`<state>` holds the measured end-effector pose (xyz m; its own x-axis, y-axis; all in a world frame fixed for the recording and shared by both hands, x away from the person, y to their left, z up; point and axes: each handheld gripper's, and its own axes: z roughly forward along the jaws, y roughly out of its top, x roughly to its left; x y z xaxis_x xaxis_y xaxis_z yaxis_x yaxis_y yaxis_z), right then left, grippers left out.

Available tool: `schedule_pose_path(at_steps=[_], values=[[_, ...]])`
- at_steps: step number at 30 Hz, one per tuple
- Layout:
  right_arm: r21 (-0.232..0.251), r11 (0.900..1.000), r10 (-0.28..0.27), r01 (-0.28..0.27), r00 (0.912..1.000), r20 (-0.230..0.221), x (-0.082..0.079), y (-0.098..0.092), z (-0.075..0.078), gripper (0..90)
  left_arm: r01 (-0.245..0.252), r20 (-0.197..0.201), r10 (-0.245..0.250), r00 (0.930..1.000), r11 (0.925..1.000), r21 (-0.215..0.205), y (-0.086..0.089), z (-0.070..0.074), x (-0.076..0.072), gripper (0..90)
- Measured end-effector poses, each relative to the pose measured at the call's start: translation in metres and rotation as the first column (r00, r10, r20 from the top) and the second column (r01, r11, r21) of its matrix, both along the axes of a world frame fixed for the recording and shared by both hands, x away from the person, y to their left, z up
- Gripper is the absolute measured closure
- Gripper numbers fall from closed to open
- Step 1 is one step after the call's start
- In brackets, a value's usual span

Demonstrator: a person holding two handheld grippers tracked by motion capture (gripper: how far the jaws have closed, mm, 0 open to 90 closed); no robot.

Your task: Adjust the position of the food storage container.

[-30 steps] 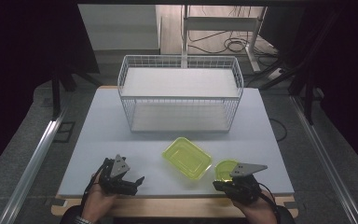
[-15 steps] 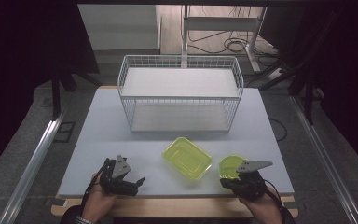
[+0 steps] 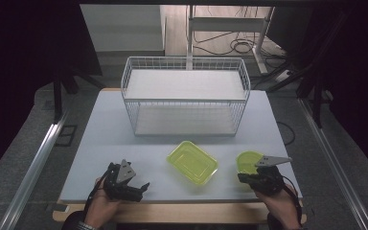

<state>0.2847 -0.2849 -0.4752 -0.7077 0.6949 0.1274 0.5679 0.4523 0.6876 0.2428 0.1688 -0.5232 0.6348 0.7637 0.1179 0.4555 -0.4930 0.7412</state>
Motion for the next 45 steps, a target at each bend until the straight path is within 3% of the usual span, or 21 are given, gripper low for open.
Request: schedule_pose_path(at_steps=[10,17,24,29,30,31,33,34,36,40,45], values=[[-0.002,0.998,-0.066,0.066,0.9976,0.019,0.017,-0.023,0.001,88.9,0.004,-0.005,-0.004,1.0000,1.0000,0.002,-0.001,0.000,0.000,4.2],[-0.032,0.993,-0.109,0.110,0.9935,0.032,0.025,-0.036,0.003,88.9,0.003,-0.013,-0.003,0.9999,1.0000,-0.002,-0.002,-0.001,0.001,4.2],[-0.042,0.992,-0.115,0.117,0.9921,0.051,0.019,-0.029,0.003,88.7,-0.032,-0.039,0.031,0.9988,0.9995,-0.006,-0.002,0.001,0.005,5.1],[-0.018,0.996,-0.091,0.092,0.9949,0.043,0.015,-0.014,0.000,88.6,-0.031,-0.036,0.030,0.9989,0.9990,-0.032,-0.002,0.005,0.018,18.7],[-0.013,0.996,-0.085,0.085,0.9957,0.038,0.015,-0.010,-0.001,88.6,-0.032,-0.032,0.030,0.9990,0.9975,-0.062,0.000,0.008,0.027,25.4],[-0.006,0.997,-0.078,0.079,0.9962,0.037,0.014,-0.006,-0.002,88.6,-0.032,-0.032,0.030,0.9990,0.9975,-0.062,0.000,0.008,0.027,32.8],[0.001,0.998,-0.062,0.062,0.9975,0.032,0.013,0.001,-0.002,88.7,-0.013,-0.036,0.009,0.9993,0.9927,-0.120,-0.001,0.011,0.042,46.7],[0.008,0.998,-0.055,0.055,0.9980,0.031,0.013,0.004,-0.003,88.6,-0.013,-0.036,0.009,0.9993,0.9927,-0.120,-0.001,0.011,0.042,52.4],[0.017,0.999,-0.045,0.045,0.9987,0.023,0.013,0.010,-0.005,88.7,0.011,-0.037,-0.016,0.9992,0.9920,-0.126,-0.007,0.012,0.060,61.1],[0.031,0.999,-0.034,0.034,0.9994,0.008,0.014,0.018,-0.008,88.7,0.035,-0.032,-0.040,0.9987,0.9904,-0.134,-0.017,0.012,0.077,71.7],[0.043,0.999,-0.023,0.024,0.9996,-0.017,0.016,0.033,-0.015,88.7,0.092,-0.034,-0.098,0.9946,0.9850,-0.146,-0.038,0.010,0.100,77.0]])
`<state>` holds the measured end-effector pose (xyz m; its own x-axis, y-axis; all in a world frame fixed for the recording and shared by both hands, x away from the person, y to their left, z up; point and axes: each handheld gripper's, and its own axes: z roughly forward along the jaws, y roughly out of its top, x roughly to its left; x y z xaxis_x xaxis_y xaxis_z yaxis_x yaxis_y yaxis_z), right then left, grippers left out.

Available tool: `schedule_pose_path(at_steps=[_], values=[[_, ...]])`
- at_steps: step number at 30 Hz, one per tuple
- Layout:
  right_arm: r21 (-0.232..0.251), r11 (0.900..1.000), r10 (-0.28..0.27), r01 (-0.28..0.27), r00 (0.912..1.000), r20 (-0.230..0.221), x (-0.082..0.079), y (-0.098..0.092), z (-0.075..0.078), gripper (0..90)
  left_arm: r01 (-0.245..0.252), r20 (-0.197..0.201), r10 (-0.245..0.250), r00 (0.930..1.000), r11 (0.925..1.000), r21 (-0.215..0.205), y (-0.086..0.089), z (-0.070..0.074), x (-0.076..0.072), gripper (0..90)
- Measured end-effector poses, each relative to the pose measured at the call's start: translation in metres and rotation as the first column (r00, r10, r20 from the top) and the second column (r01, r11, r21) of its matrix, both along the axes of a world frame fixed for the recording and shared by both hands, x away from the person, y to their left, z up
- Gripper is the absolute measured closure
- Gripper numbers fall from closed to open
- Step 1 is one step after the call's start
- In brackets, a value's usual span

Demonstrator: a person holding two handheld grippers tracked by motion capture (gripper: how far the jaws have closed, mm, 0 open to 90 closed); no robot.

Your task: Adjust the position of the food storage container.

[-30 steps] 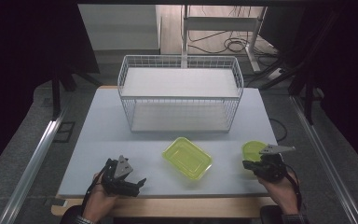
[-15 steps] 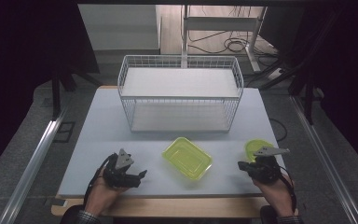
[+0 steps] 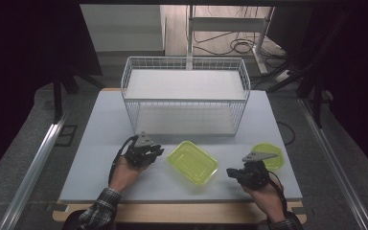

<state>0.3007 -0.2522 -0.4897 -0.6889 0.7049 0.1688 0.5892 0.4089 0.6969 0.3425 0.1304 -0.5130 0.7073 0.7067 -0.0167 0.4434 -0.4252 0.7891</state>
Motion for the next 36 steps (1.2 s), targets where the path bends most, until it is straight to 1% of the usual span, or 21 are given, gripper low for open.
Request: schedule_pose_path(at_steps=[1,5,8,12,14,16,19,21,23,24,26,28,30,32,34,36], values=[[0.000,1.000,0.004,-0.004,1.0000,-0.006,0.000,0.003,-0.001,88.6,0.010,-0.010,-0.010,0.9999,0.9999,0.000,-0.005,-0.001,0.003,77.6],[-0.005,1.000,0.010,-0.010,0.9998,-0.019,0.003,0.016,-0.005,88.6,0.043,-0.028,-0.043,0.9987,0.9991,0.002,-0.016,-0.006,0.010,78.9],[-0.020,1.000,0.006,-0.007,0.9997,-0.025,0.006,0.023,-0.007,88.6,0.055,-0.039,-0.054,0.9978,0.9985,0.005,-0.017,-0.008,0.010,80.7],[-0.036,0.999,-0.013,0.012,0.9994,-0.032,0.012,0.028,-0.009,88.6,0.072,-0.059,-0.073,0.9956,0.9972,-0.018,-0.014,-0.006,0.005,81.3],[-0.038,0.999,-0.019,0.018,0.9993,-0.032,0.015,0.028,-0.010,88.6,0.072,-0.064,-0.073,0.9953,0.9971,-0.025,-0.012,-0.005,0.001,81.3],[-0.044,0.999,-0.027,0.026,0.9991,-0.033,0.018,0.029,-0.010,88.6,0.074,-0.075,-0.077,0.9942,0.9964,-0.042,-0.008,-0.004,-0.003,81.2],[-0.049,0.998,-0.029,0.027,0.9989,-0.037,0.022,0.030,-0.010,88.5,0.079,-0.090,-0.083,0.9924,0.9958,-0.046,-0.005,-0.005,-0.008,81.1],[-0.056,0.998,-0.029,0.027,0.9988,-0.039,0.026,0.032,-0.011,88.4,0.085,-0.103,-0.091,0.9905,0.9945,-0.062,-0.004,-0.005,-0.012,81.2],[-0.063,0.998,-0.033,0.031,0.9986,-0.040,0.030,0.033,-0.011,88.1,0.086,-0.095,-0.090,0.9914,0.9952,-0.045,-0.005,-0.004,-0.013,80.8],[-0.063,0.997,-0.036,0.033,0.9986,-0.038,0.032,0.034,-0.012,88.0,0.077,-0.088,-0.080,0.9929,0.9964,-0.035,-0.005,-0.003,-0.011,80.6],[-0.078,0.996,-0.048,0.046,0.9984,-0.029,0.036,0.034,-0.011,88.0,0.054,-0.075,-0.054,0.9957,0.9985,-0.006,-0.008,-0.004,-0.006,80.4],[-0.079,0.995,-0.058,0.056,0.9980,-0.023,0.039,0.035,-0.010,87.9,0.047,-0.078,-0.047,0.9959,0.9989,0.007,-0.009,-0.006,0.000,80.4],[-0.078,0.995,-0.068,0.065,0.9973,-0.029,0.043,0.035,-0.011,87.7,0.048,-0.088,-0.047,0.9951,0.9988,0.009,-0.011,-0.010,0.005,80.4],[-0.078,0.995,-0.070,0.068,0.9970,-0.032,0.047,0.037,-0.012,87.7,0.068,-0.098,-0.068,0.9929,0.9977,-0.001,-0.013,-0.011,0.007,80.4],[-0.075,0.995,-0.064,0.061,0.9971,-0.041,0.050,0.040,-0.014,87.7,0.085,-0.101,-0.083,0.9914,0.9963,0.015,-0.015,-0.011,0.005,80.4],[-0.078,0.996,-0.056,0.053,0.9976,-0.041,0.052,0.043,-0.015,87.8,0.091,-0.109,-0.089,0.9901,0.9957,0.018,-0.014,-0.012,0.001,80.4]])
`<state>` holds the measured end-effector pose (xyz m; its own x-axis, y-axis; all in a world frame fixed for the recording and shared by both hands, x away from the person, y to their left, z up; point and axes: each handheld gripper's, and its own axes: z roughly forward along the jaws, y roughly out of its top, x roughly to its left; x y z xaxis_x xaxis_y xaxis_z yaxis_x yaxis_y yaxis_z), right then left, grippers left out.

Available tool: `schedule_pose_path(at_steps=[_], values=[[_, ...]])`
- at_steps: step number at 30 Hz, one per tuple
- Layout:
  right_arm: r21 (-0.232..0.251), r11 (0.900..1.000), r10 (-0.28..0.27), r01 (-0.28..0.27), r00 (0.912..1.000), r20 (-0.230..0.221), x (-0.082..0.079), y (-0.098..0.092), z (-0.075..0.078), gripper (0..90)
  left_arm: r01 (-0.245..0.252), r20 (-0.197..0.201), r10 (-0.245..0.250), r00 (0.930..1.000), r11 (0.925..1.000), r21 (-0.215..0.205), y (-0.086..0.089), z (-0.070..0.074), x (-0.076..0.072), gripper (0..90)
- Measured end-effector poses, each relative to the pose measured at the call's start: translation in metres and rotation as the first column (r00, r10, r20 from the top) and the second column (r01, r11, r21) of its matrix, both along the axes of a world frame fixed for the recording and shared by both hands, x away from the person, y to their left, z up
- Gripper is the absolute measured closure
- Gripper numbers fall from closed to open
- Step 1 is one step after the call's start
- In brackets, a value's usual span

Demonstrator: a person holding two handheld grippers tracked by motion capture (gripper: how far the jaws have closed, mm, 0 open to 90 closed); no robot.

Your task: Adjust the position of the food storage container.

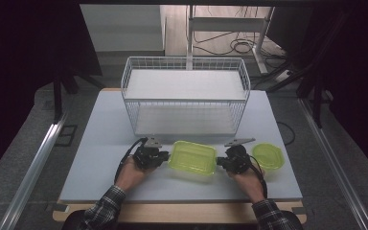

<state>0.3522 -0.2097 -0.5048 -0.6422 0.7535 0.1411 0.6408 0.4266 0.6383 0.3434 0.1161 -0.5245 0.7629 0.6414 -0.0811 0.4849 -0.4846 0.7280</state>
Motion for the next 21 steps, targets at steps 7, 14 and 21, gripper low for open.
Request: schedule_pose_path(at_steps=[7,14,21], values=[[0.012,0.999,0.036,-0.036,0.9993,-0.008,-0.001,0.007,-0.001,87.8,0.009,-0.034,-0.009,0.9994,0.9999,-0.007,0.007,0.002,-0.017,79.8],[0.015,0.996,0.087,-0.086,0.9961,-0.017,-0.007,0.017,-0.003,87.3,0.025,-0.059,-0.025,0.9979,0.9997,-0.009,0.007,0.003,-0.043,79.2],[-0.011,0.994,0.106,-0.106,0.9944,-0.003,-0.008,0.023,-0.005,86.2,0.019,-0.078,-0.020,0.9967,0.9997,-0.016,0.013,0.002,-0.068,77.4]])
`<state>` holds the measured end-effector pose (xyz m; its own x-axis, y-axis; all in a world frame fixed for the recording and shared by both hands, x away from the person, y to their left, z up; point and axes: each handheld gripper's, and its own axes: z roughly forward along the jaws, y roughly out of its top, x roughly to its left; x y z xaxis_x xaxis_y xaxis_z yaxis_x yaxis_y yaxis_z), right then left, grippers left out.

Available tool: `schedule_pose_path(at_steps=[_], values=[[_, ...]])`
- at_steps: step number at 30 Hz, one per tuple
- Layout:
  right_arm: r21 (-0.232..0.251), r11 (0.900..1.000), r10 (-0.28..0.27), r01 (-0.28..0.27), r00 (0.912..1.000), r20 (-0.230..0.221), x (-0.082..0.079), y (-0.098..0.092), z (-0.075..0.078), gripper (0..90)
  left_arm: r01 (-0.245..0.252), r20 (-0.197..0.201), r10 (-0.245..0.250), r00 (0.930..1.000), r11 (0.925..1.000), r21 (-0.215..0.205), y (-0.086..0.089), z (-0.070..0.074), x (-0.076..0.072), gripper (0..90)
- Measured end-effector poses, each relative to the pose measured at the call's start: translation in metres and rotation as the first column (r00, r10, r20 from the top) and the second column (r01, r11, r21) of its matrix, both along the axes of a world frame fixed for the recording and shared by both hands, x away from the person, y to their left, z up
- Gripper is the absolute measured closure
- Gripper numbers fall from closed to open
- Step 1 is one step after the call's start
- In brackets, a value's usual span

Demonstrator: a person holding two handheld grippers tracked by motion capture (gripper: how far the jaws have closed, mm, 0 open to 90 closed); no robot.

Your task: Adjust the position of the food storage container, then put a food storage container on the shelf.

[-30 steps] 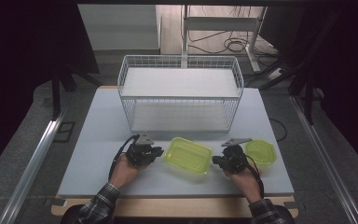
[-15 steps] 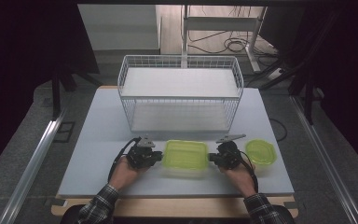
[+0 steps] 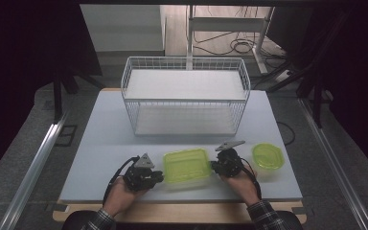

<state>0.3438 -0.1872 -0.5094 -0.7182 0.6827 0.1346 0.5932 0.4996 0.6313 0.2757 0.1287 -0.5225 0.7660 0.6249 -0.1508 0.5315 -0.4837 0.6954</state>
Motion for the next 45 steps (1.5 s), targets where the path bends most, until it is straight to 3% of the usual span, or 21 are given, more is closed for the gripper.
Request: schedule_pose_path(at_steps=[4,10,13,17,21,24,27,34,41,45], values=[[-0.019,1.000,-0.014,0.014,0.9998,0.012,0.001,-0.002,0.000,85.3,-0.001,0.007,0.001,1.0000,0.9999,-0.011,0.000,0.002,-0.004,77.3],[-0.015,0.999,-0.042,0.043,0.9973,0.060,-0.002,-0.014,0.009,83.1,-0.041,0.036,0.042,0.9985,0.9990,-0.018,0.012,0.005,-0.009,71.9],[-0.011,0.999,-0.041,0.042,0.9950,0.091,-0.007,-0.021,0.013,78.9,-0.077,0.058,0.078,0.9952,0.9968,-0.018,0.019,0.006,-0.013,58.5],[0.001,0.999,-0.045,0.045,0.9902,0.132,-0.016,-0.031,0.019,67.7,-0.125,0.117,0.121,0.9857,0.9917,0.028,0.025,0.006,-0.020,34.6],[0.033,0.999,-0.047,0.041,0.9835,0.175,-0.024,-0.035,0.024,47.5,-0.148,0.144,0.142,0.9794,0.9883,0.034,0.029,0.006,-0.026,12.7],[0.061,0.998,-0.038,0.027,0.9811,0.190,-0.029,-0.036,0.024,33.9,-0.145,0.153,0.137,0.9787,0.9884,0.043,0.031,0.005,-0.028,6.2],[0.075,0.997,-0.033,0.020,0.9839,0.176,-0.033,-0.037,0.021,25.0,-0.155,0.164,0.145,0.9759,0.9867,0.050,0.033,0.003,-0.029,3.3],[0.113,0.994,-0.016,0.000,0.9898,0.141,-0.033,-0.039,0.015,12.3,-0.166,0.200,0.158,0.9669,0.9859,0.021,0.035,0.002,-0.028,1.7],[0.154,0.988,-0.007,-0.008,0.9948,0.102,-0.029,-0.039,0.013,8.0,-0.182,0.231,0.178,0.9566,0.9833,-0.003,0.038,0.003,-0.028,1.4],[0.184,0.983,-0.019,0.004,0.9970,0.076,-0.026,-0.037,0.013,6.2,-0.182,0.233,0.177,0.9563,0.9832,0.001,0.038,0.002,-0.028,1.4]])
